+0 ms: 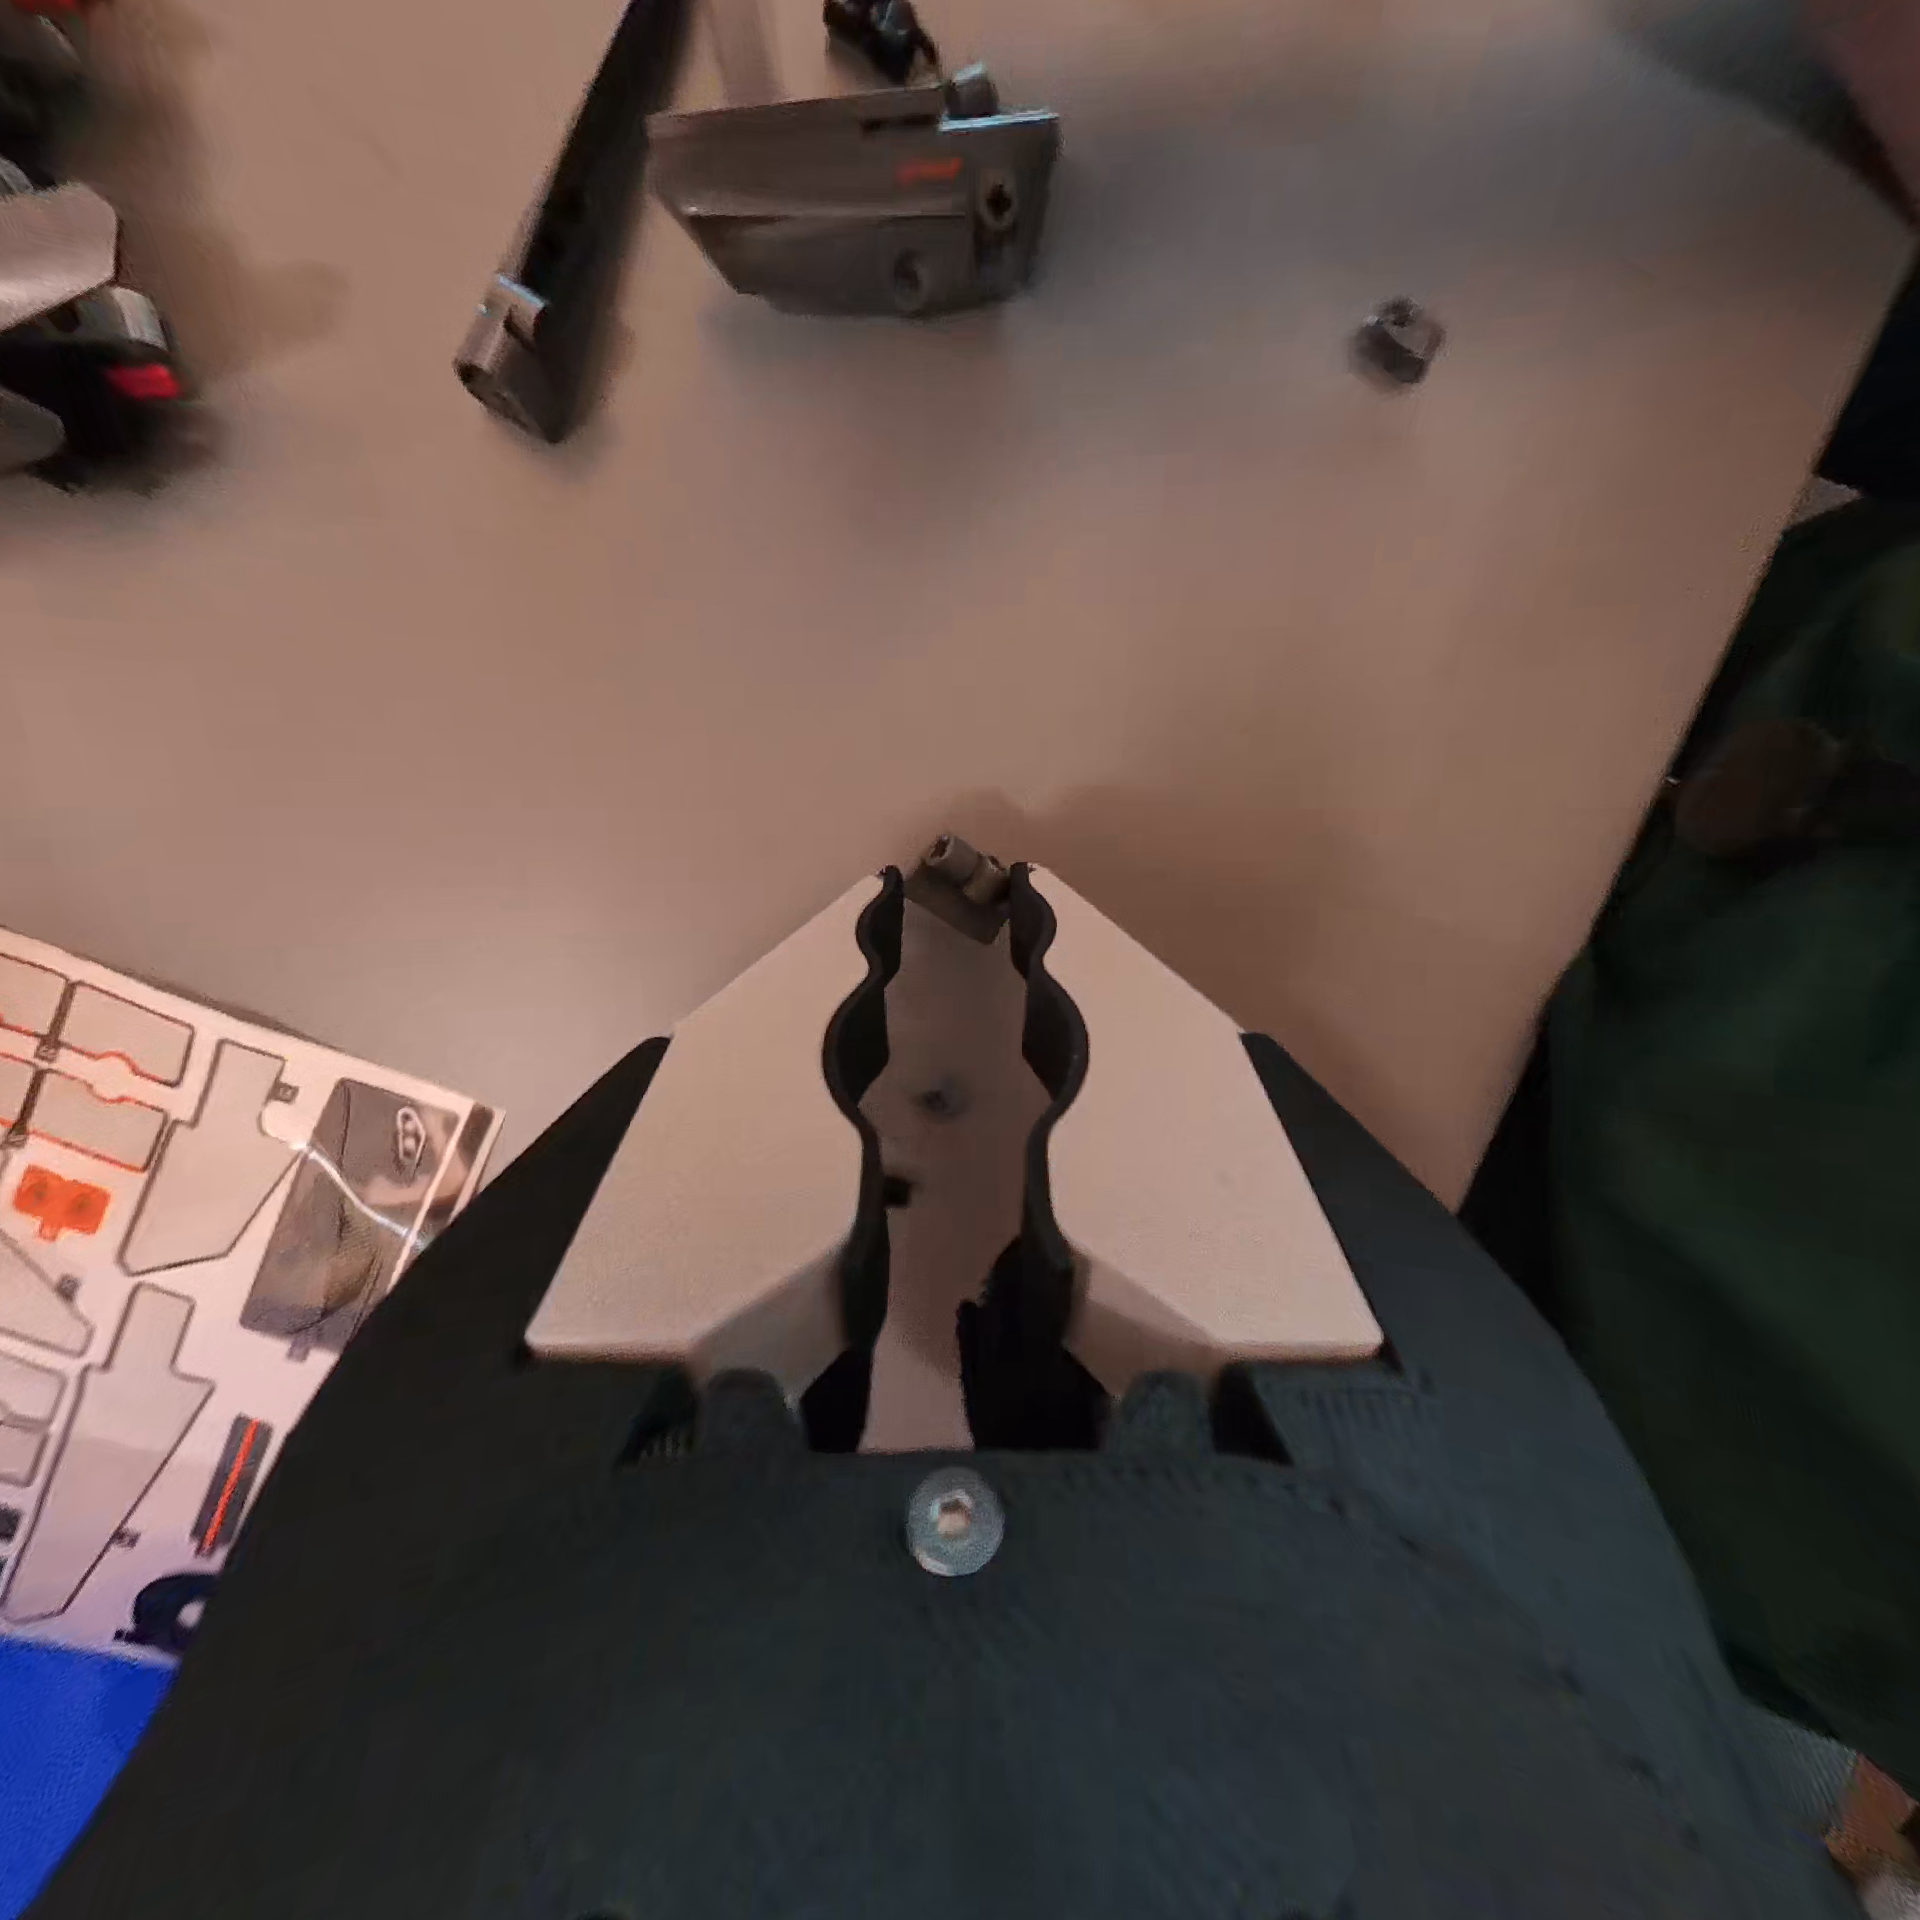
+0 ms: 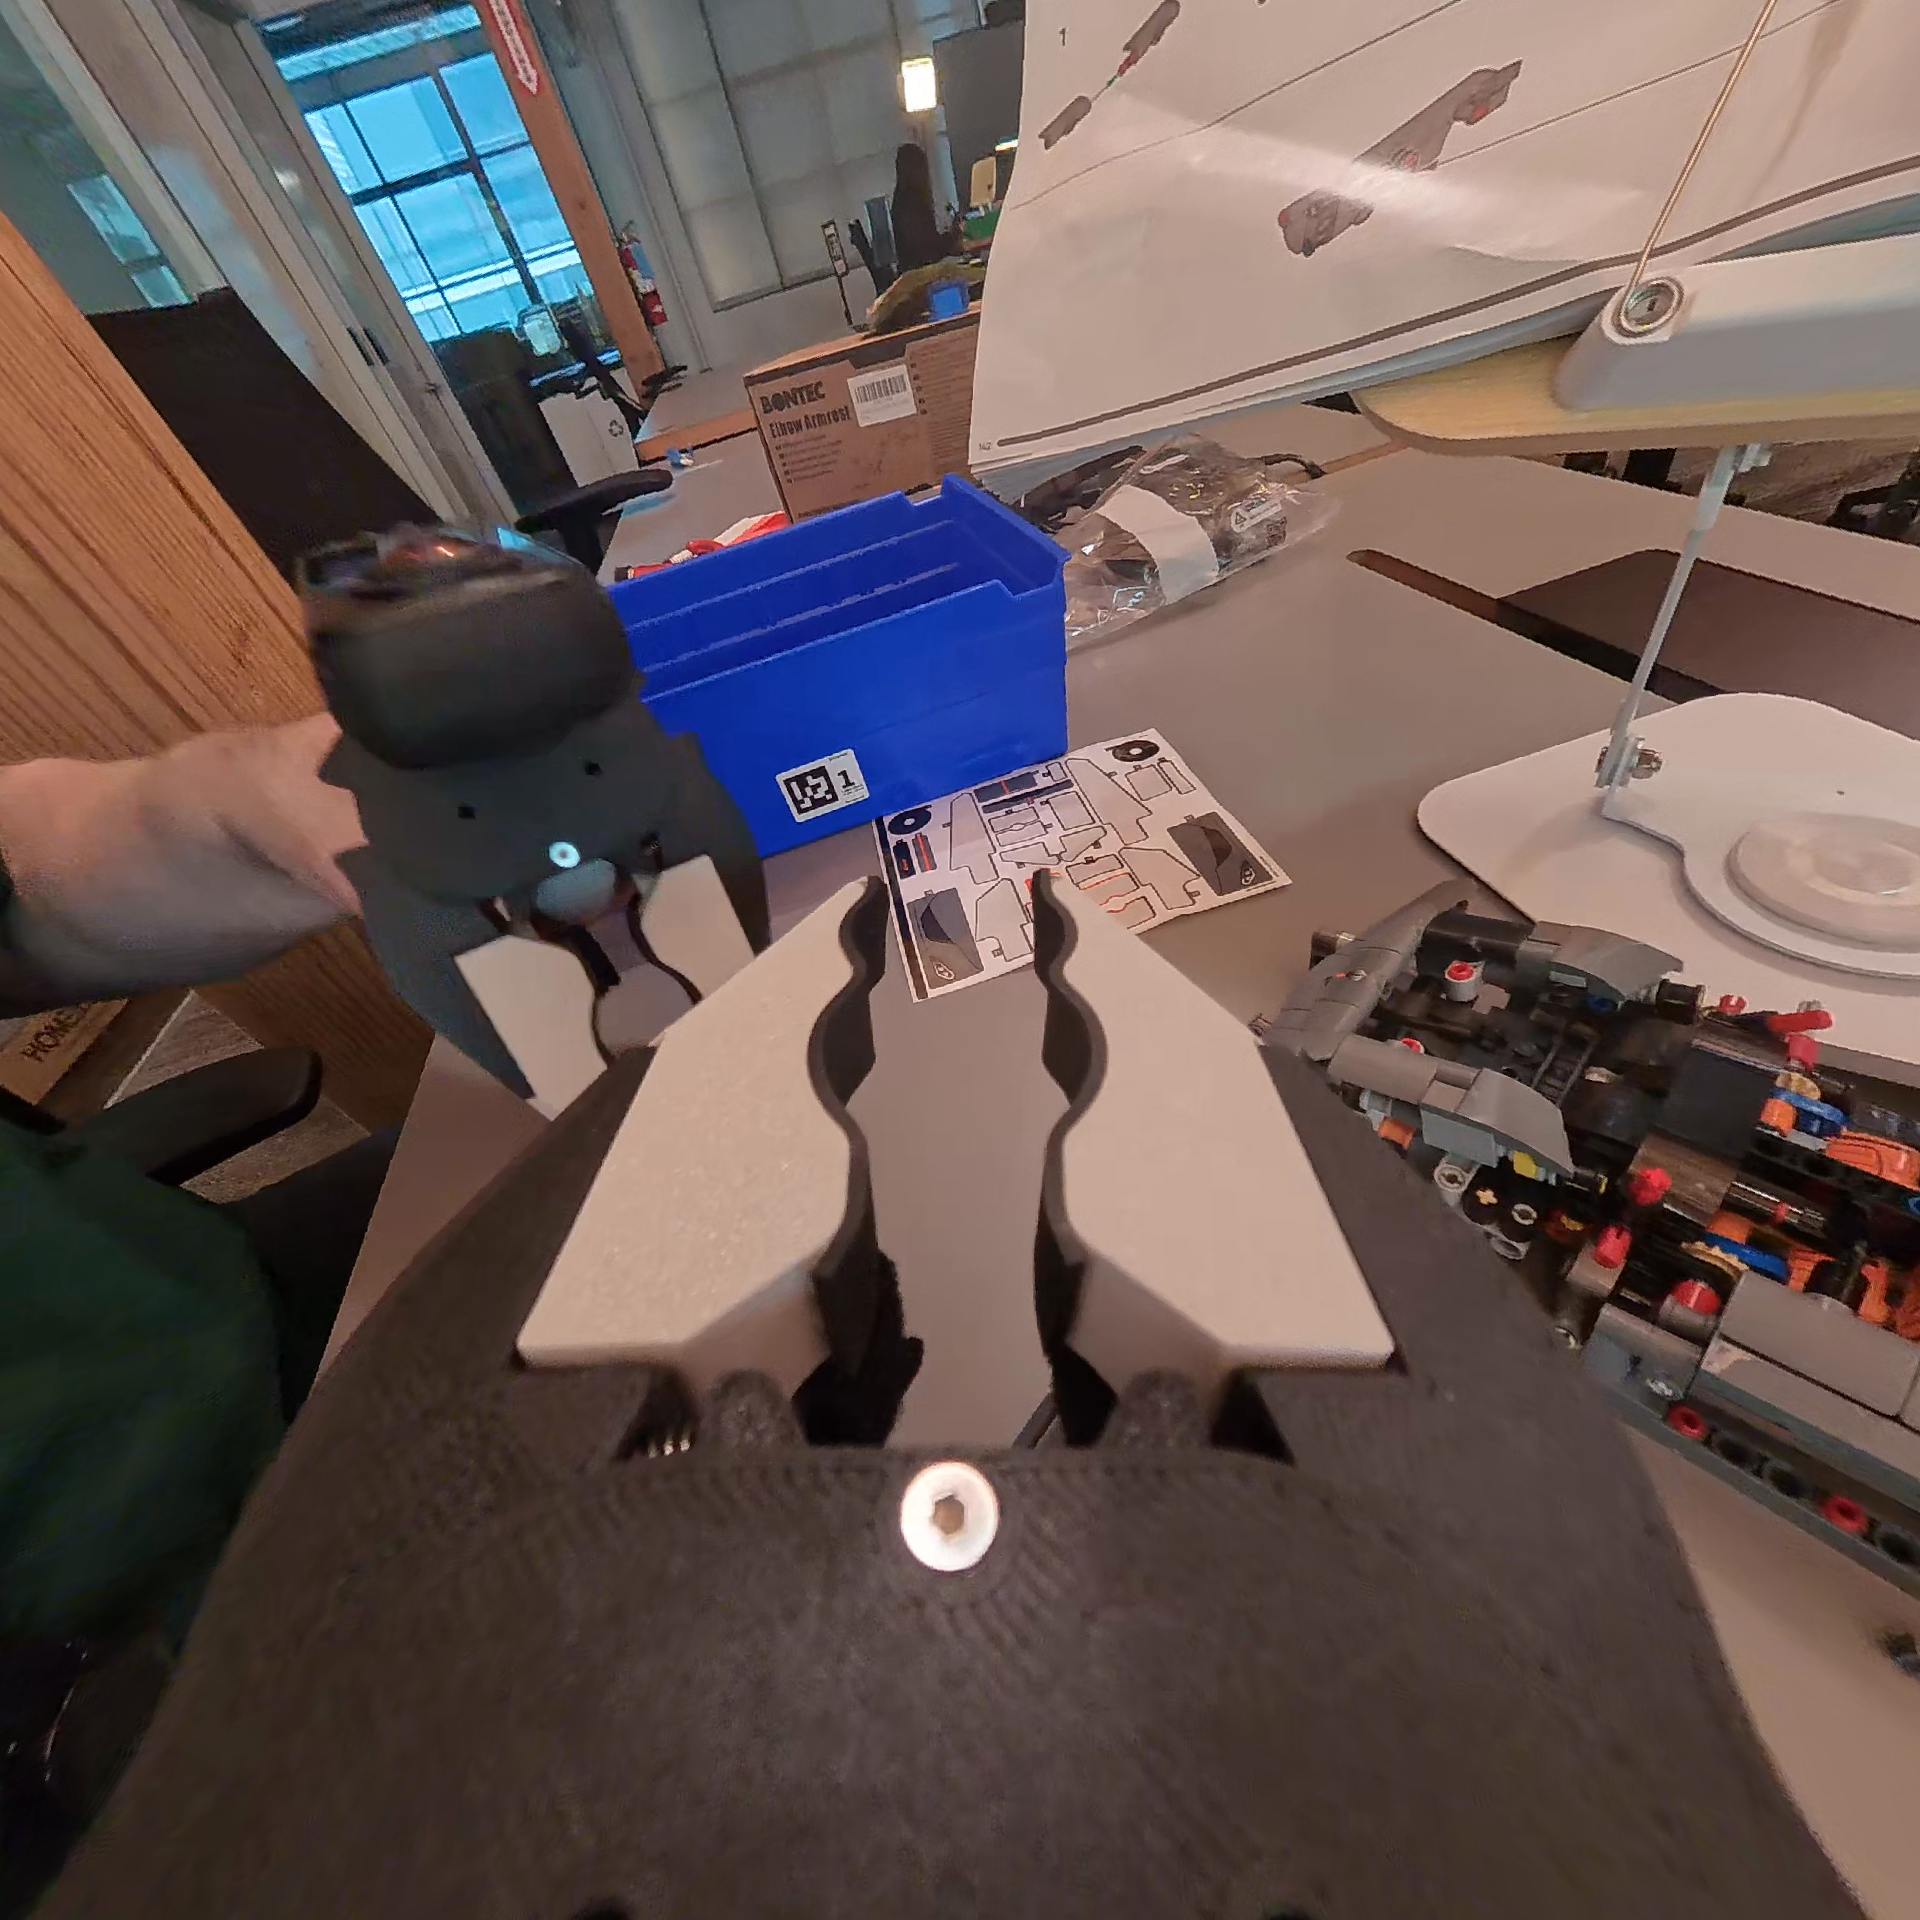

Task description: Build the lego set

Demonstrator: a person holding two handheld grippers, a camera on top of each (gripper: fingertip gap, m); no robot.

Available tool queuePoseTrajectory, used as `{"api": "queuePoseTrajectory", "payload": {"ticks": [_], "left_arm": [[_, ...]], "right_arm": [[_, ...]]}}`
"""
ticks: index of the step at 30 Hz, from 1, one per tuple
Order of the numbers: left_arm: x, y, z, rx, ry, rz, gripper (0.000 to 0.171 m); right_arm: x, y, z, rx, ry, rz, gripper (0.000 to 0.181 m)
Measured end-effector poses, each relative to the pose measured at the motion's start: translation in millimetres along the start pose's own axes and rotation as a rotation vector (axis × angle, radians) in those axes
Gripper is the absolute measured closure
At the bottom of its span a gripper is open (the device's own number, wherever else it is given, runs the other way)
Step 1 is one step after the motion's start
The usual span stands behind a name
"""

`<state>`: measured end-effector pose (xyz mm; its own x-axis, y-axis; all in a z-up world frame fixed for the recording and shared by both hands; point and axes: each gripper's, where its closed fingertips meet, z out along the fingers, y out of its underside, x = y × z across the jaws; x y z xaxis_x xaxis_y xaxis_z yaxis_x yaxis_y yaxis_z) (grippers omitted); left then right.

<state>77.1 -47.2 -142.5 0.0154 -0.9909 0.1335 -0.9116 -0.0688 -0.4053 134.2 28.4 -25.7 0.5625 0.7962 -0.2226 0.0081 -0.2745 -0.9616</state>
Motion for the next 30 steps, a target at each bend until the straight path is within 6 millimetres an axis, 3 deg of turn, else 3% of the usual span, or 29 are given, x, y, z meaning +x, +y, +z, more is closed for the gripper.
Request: {"api": "queuePoseTrajectory", "payload": {"ticks": [2,4,7,10,13,17,21,25,30], "left_arm": [[-1.0,-0.5,8.3,0.011,0.029,-0.031,0.153],[-5.7,-2.5,10.6,0.03,0.0,-0.04,0.137],[-7.2,-8.5,1.1,0.084,-0.015,-0.055,0.126],[-6.0,-13.4,-28.7,0.162,-0.039,-0.061,0.131],[-5.7,-11.3,-79.9,0.256,-0.111,-0.051,0.14],[-43.5,31.4,-158.1,0.305,-0.338,-0.152,0.142],[-80.6,98.4,-202.9,0.276,-0.468,-0.293,0.141],[-103.0,148.3,-216.7,0.245,-0.502,-0.359,0.142],[-120.4,185.9,-196.0,0.174,-0.44,-0.336,0.138]], "right_arm": [[-0.2,0.3,-0.2,-0.001,-0.003,0.004,0.155],[0.2,-0.7,-1.3,0.002,-0.001,0.003,0.155],[2.5,-1.7,-3.2,0.01,0.002,0.011,0.155],[5.3,-1.4,-4.2,0.014,0.007,0.018,0.155],[8.6,0.6,-4.3,0.01,0.016,0.02,0.155],[10.2,3.8,-2.3,0.001,0.017,0.024,0.155],[10.0,7.6,1.0,-0.014,0.019,0.013,0.155],[12.5,11.0,2.6,-0.022,0.026,0.008,0.155],[19.1,20.3,6.6,-0.046,0.038,0.013,0.155]]}}
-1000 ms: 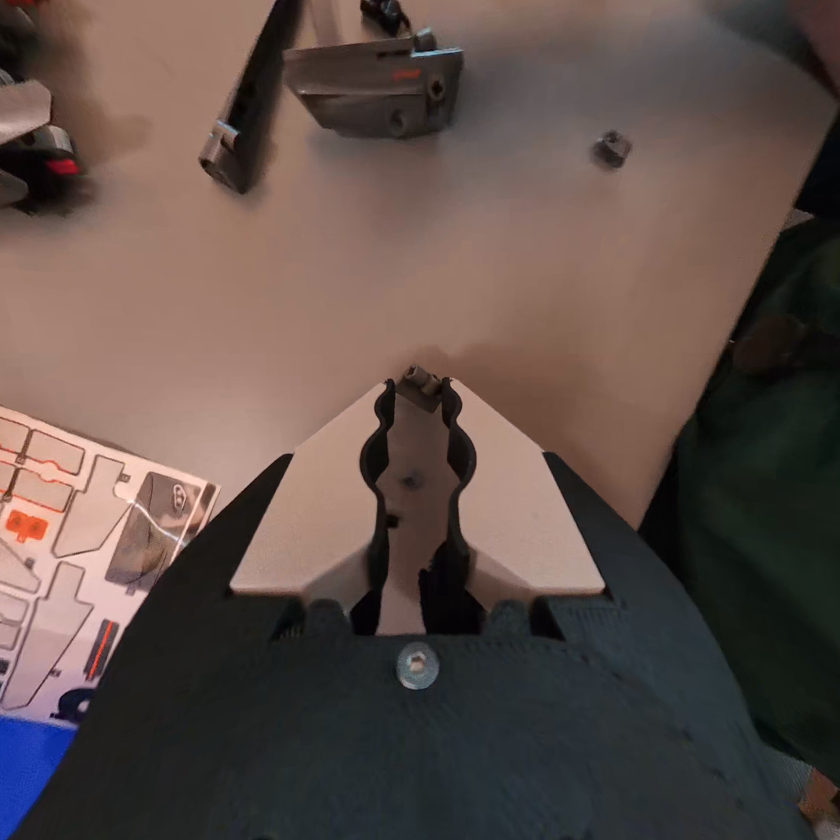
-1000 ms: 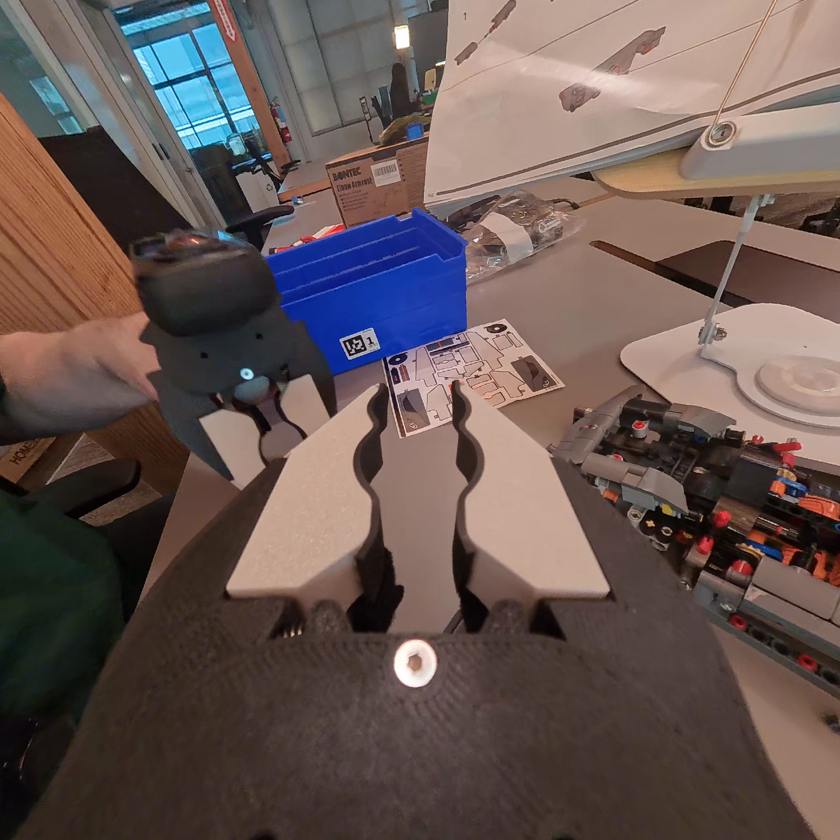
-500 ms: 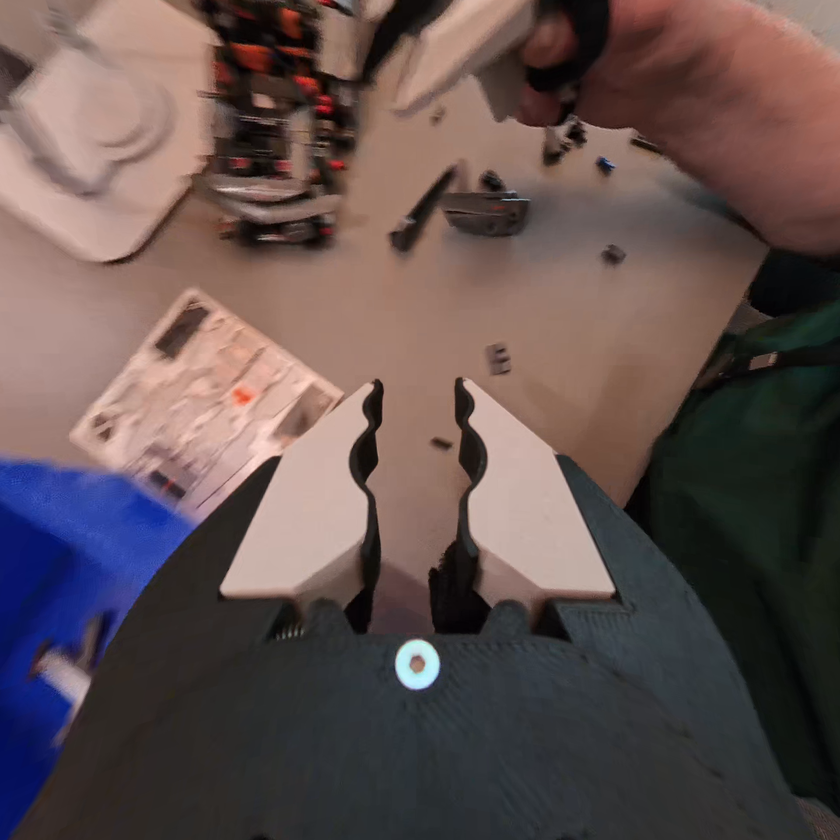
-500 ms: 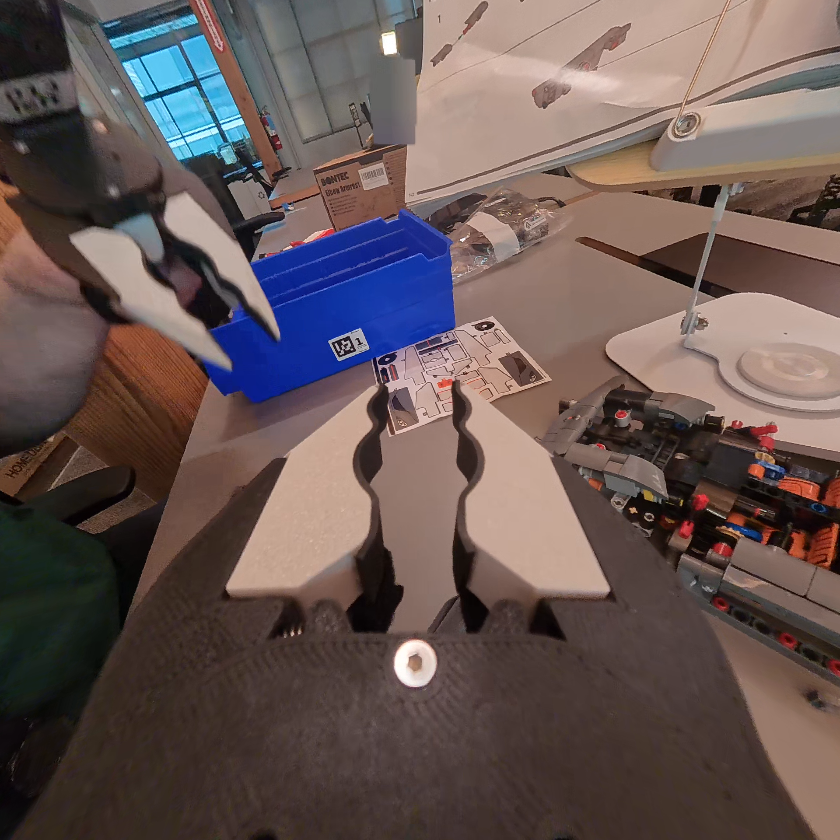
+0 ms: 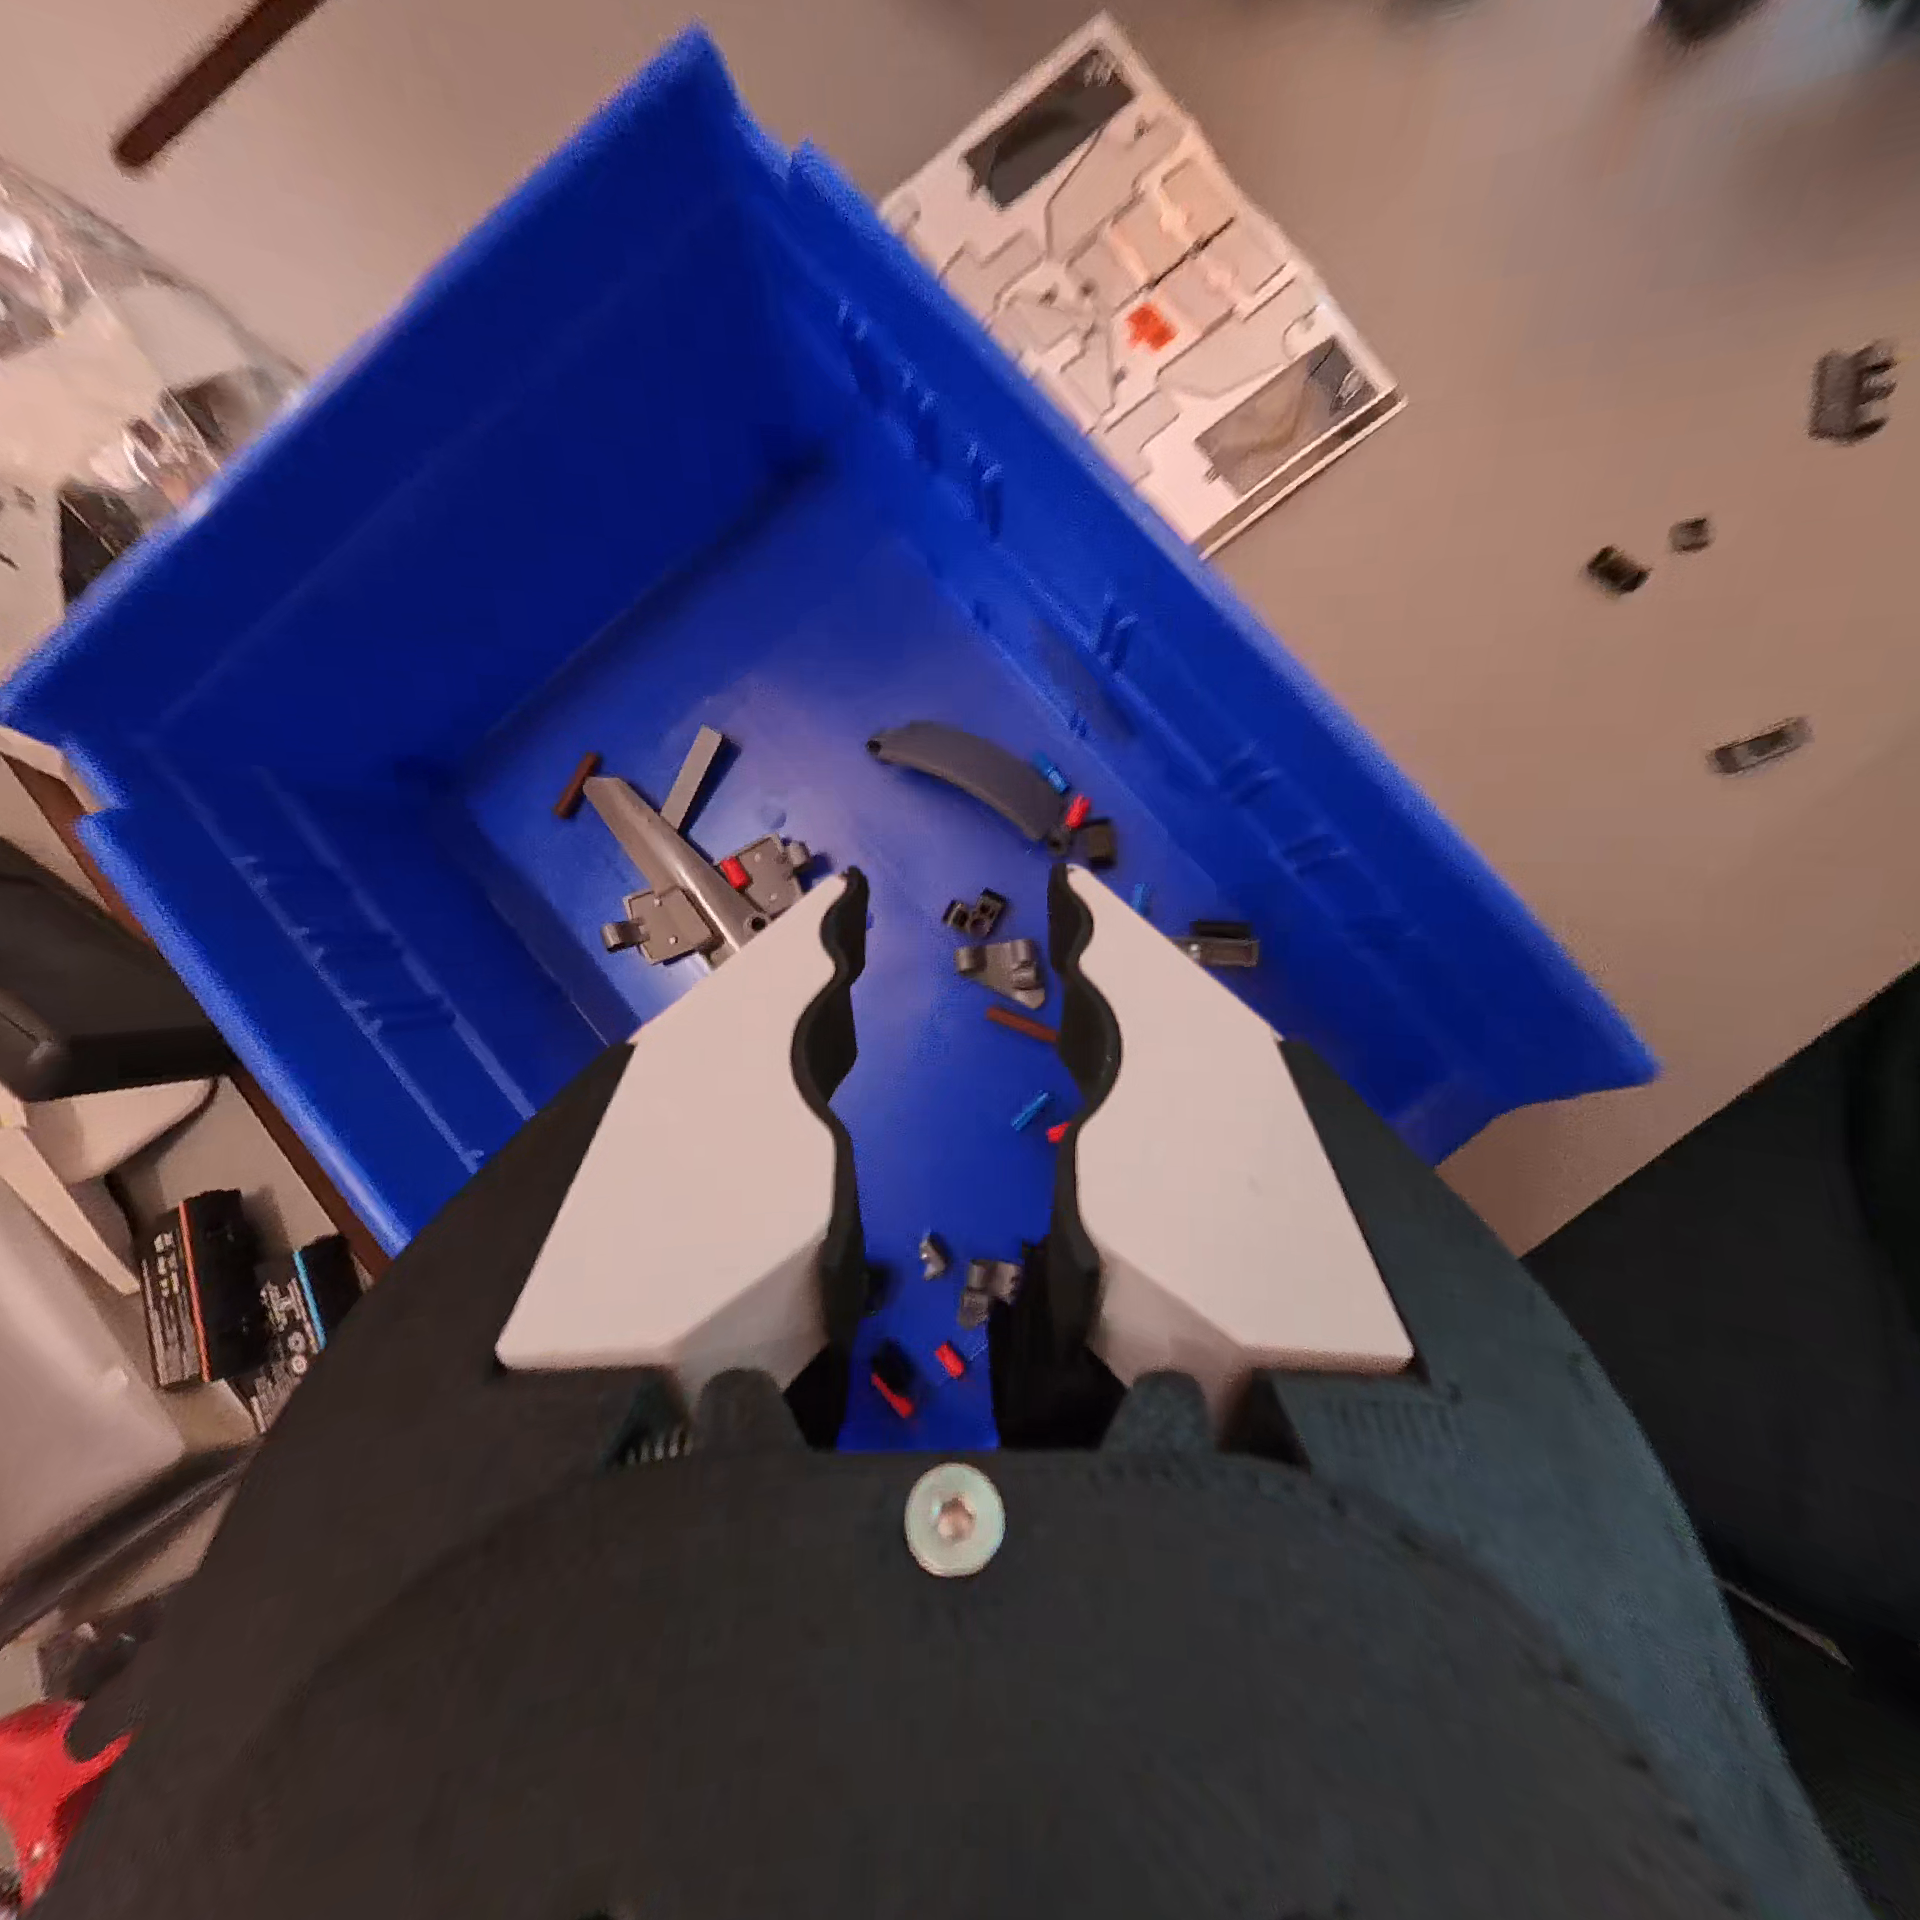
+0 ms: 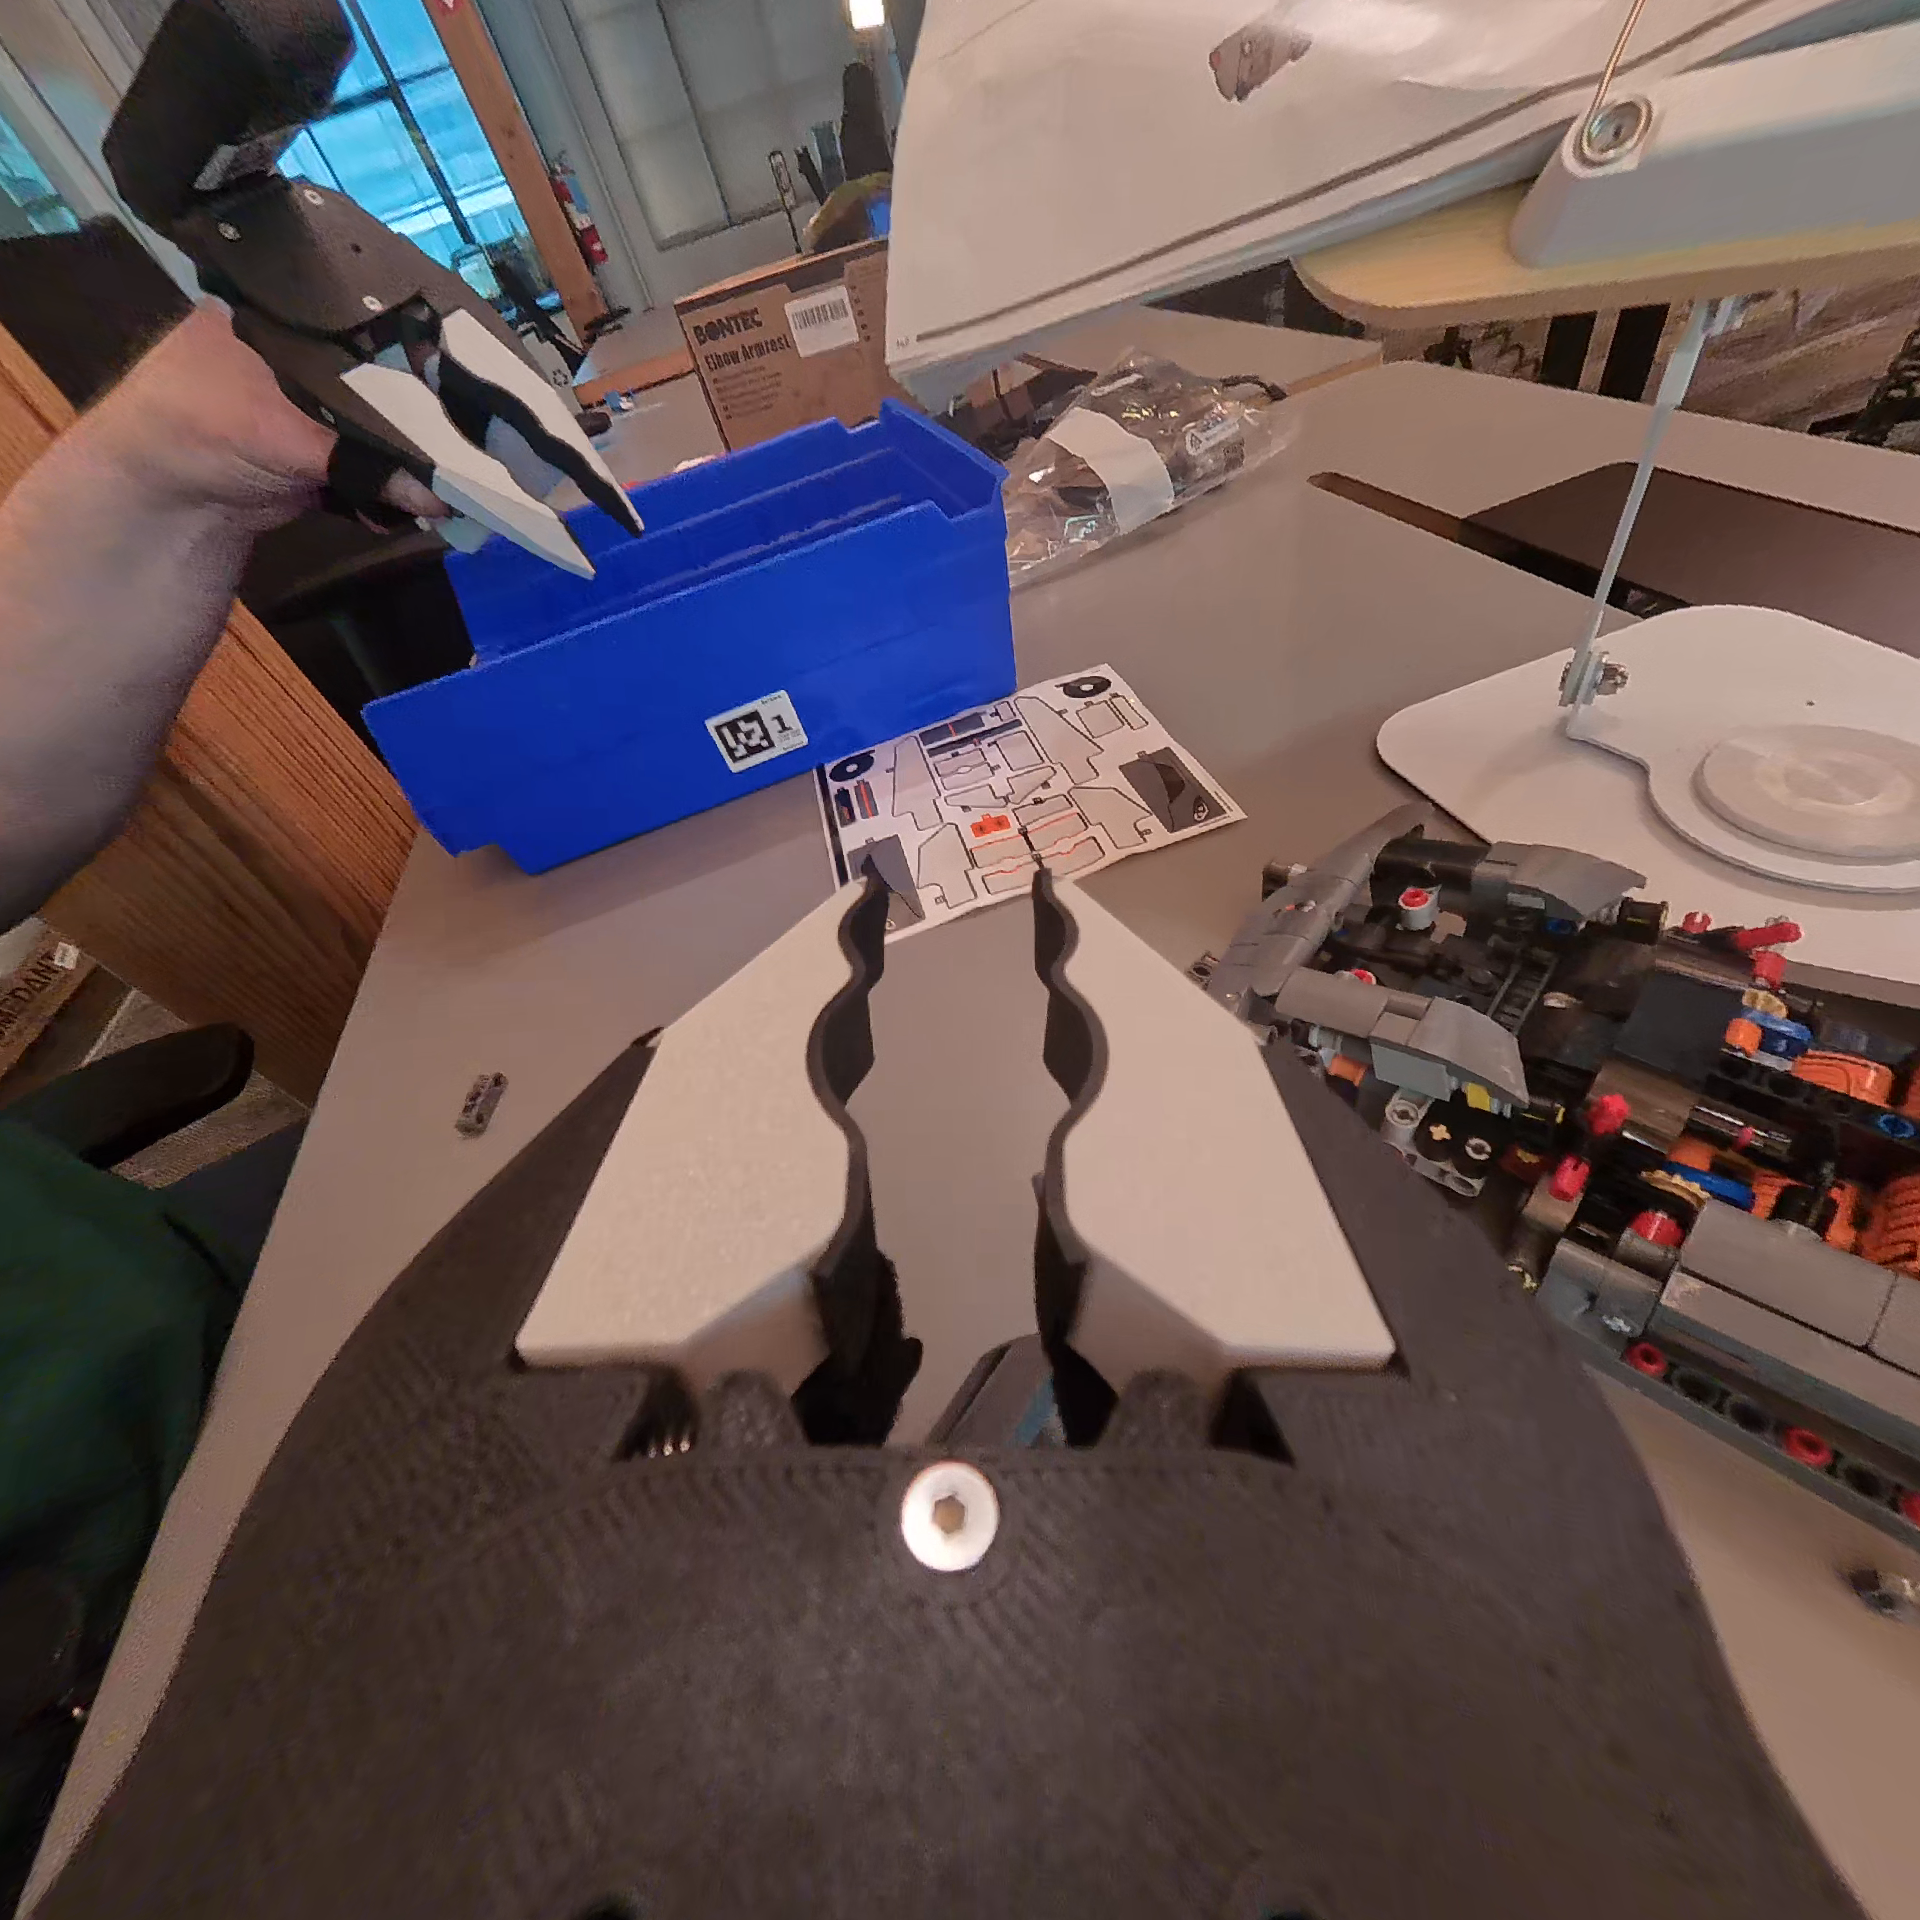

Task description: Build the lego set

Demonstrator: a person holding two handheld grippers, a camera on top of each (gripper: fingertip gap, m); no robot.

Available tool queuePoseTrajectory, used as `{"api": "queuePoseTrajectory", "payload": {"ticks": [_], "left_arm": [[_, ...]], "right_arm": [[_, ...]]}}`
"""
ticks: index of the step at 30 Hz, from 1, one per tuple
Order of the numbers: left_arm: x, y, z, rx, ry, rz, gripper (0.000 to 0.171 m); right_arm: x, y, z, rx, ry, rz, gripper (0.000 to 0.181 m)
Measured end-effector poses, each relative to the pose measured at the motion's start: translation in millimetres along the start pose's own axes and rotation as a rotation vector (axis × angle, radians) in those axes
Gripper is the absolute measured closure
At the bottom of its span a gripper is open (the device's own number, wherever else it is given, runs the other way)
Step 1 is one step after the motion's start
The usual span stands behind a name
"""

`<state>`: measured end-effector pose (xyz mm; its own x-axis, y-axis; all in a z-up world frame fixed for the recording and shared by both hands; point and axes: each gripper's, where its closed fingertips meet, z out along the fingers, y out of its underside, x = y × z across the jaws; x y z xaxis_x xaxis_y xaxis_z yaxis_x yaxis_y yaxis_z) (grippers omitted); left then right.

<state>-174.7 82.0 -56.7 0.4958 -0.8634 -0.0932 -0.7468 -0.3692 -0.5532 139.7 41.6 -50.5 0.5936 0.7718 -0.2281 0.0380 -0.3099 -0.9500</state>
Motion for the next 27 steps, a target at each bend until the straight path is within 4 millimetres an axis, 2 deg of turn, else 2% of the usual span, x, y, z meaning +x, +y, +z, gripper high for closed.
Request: {"api": "queuePoseTrajectory", "payload": {"ticks": [3,7,10,13,15,19,20,23,27], "left_arm": [[-2.5,12.9,24.8,-0.047,0.049,-0.02,0.137],[12.1,12.6,57.6,-0.036,0.193,-0.116,0.136],[15.4,22.2,85.6,-0.102,0.202,-0.147,0.137],[21.1,19.8,101.1,-0.107,0.241,-0.163,0.156],[20.0,11.1,103.5,-0.078,0.266,-0.167,0.17],[-22.0,-6.6,98.8,-0.018,0.136,-0.192,0.17],[-33.0,-8.0,96.0,-0.012,0.092,-0.188,0.169],[-45.8,-6.8,82.5,-0.015,0.029,-0.179,0.147],[-59.9,2.5,58.7,-0.031,-0.052,-0.207,0.139]], "right_arm": [[5.3,9.0,4.0,-0.034,0.017,-0.004,0.155],[8.6,15.2,6.9,-0.057,0.027,-0.007,0.155],[9.1,17.6,8.0,-0.068,0.029,-0.011,0.154],[9.5,18.8,8.4,-0.074,0.028,-0.012,0.154],[10.3,20.0,8.6,-0.076,0.026,-0.005,0.154],[10.4,20.7,8.8,-0.075,0.02,0.002,0.154],[10.9,21.3,8.9,-0.077,0.021,0.001,0.154],[13.0,22.3,8.6,-0.076,0.025,0.005,0.154],[15.3,25.7,9.7,-0.085,0.026,0.012,0.154]]}}
